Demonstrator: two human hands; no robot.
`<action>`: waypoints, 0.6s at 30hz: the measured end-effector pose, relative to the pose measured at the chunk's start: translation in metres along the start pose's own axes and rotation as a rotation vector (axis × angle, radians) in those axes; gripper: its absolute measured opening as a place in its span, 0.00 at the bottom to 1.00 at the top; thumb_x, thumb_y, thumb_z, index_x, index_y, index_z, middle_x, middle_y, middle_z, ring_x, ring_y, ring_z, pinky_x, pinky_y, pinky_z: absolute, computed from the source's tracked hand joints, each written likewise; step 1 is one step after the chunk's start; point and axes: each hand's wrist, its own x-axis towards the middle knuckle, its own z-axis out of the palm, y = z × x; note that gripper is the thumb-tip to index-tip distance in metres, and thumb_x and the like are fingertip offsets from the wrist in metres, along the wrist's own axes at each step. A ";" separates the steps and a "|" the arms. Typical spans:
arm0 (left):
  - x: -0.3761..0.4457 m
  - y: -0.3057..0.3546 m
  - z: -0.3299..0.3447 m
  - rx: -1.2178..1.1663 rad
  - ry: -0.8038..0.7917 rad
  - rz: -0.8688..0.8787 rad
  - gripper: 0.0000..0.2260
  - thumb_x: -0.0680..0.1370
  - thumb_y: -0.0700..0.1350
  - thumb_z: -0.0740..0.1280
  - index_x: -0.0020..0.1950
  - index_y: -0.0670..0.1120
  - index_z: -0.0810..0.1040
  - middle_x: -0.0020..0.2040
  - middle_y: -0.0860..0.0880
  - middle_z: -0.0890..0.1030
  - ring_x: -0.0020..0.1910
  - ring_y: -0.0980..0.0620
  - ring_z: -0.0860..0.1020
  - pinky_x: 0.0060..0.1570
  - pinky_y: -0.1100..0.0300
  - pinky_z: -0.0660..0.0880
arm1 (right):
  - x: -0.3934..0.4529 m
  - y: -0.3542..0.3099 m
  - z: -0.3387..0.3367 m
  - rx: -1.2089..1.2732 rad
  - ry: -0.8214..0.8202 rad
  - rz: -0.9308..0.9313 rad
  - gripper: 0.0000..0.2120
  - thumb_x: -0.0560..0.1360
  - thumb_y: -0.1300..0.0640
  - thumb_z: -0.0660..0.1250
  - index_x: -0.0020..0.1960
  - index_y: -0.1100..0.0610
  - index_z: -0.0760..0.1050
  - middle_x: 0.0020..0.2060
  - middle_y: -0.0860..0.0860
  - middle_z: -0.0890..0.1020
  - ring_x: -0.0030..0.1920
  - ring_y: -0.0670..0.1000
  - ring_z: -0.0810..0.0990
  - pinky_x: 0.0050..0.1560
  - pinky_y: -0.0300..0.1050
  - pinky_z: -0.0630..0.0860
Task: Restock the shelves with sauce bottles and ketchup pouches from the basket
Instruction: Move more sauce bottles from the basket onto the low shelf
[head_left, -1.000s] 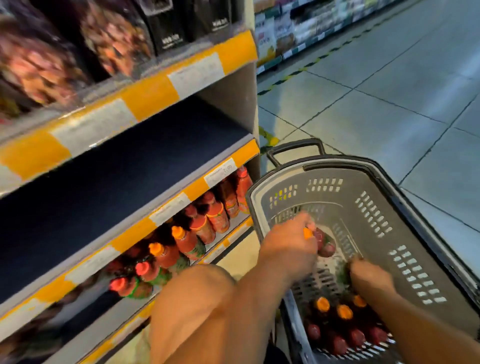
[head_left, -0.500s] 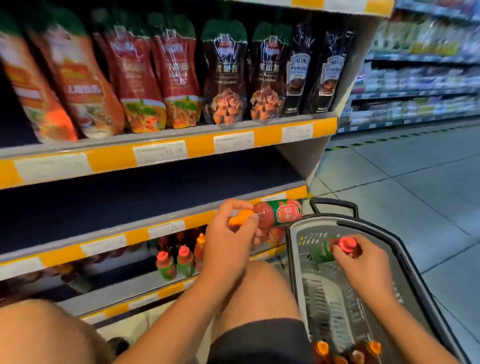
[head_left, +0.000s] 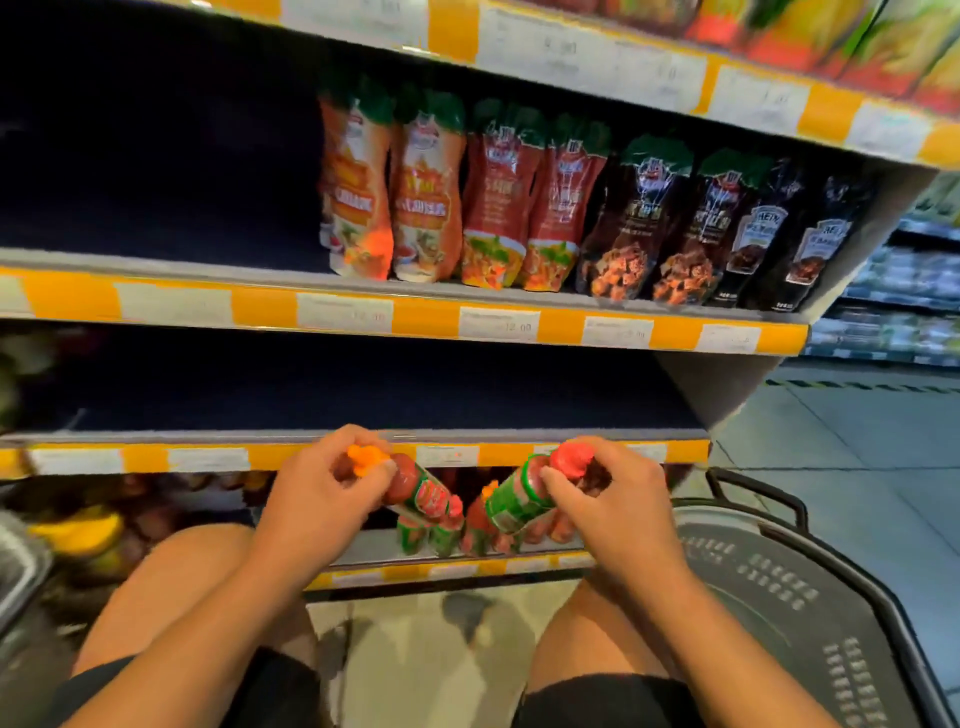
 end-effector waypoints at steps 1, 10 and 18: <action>-0.001 -0.009 -0.005 0.027 0.020 -0.036 0.14 0.69 0.61 0.67 0.51 0.58 0.82 0.34 0.54 0.82 0.33 0.51 0.81 0.37 0.48 0.81 | 0.002 -0.001 0.016 -0.013 -0.051 0.008 0.09 0.69 0.43 0.73 0.41 0.47 0.80 0.32 0.44 0.82 0.35 0.44 0.80 0.40 0.50 0.78; 0.013 -0.069 -0.021 0.433 -0.105 -0.295 0.07 0.71 0.53 0.71 0.40 0.53 0.75 0.37 0.54 0.80 0.39 0.50 0.79 0.38 0.53 0.74 | 0.005 0.029 0.138 -0.098 -0.446 0.111 0.07 0.67 0.42 0.75 0.39 0.42 0.80 0.36 0.36 0.82 0.35 0.42 0.79 0.37 0.46 0.76; 0.032 -0.101 -0.003 0.537 -0.233 -0.437 0.05 0.75 0.47 0.69 0.47 0.51 0.74 0.44 0.48 0.81 0.46 0.43 0.80 0.49 0.47 0.80 | 0.011 0.029 0.202 -0.178 -0.610 0.127 0.05 0.69 0.49 0.76 0.42 0.44 0.80 0.34 0.42 0.81 0.38 0.45 0.79 0.39 0.47 0.74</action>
